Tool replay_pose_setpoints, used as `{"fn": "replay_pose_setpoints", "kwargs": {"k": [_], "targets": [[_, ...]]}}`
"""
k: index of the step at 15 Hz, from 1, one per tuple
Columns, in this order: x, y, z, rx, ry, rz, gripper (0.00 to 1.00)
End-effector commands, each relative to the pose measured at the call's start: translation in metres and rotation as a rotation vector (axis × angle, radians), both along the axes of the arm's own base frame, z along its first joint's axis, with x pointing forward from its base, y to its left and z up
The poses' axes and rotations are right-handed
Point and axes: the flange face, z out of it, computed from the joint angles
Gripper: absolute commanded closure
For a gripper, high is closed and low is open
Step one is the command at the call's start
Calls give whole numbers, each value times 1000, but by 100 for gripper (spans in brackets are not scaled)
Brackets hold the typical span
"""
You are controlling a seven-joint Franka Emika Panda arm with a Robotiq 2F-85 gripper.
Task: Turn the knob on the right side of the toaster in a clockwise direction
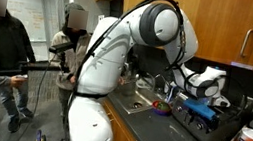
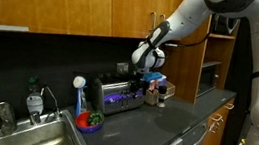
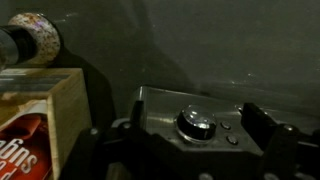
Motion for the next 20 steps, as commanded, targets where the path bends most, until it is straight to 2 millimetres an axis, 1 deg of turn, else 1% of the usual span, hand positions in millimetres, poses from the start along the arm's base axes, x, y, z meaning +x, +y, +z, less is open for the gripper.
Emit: {"fn": "replay_pose_setpoints", "kwargs": {"k": [1,12,15,20], "targets": [[14,0,4,-17,-52,-35,0],[17,-15,1,-37,-93,-159,0],[17,-14,-3,-48,-86,-143,0],[13,-5,-12,-64,-66,-107,0]]}}
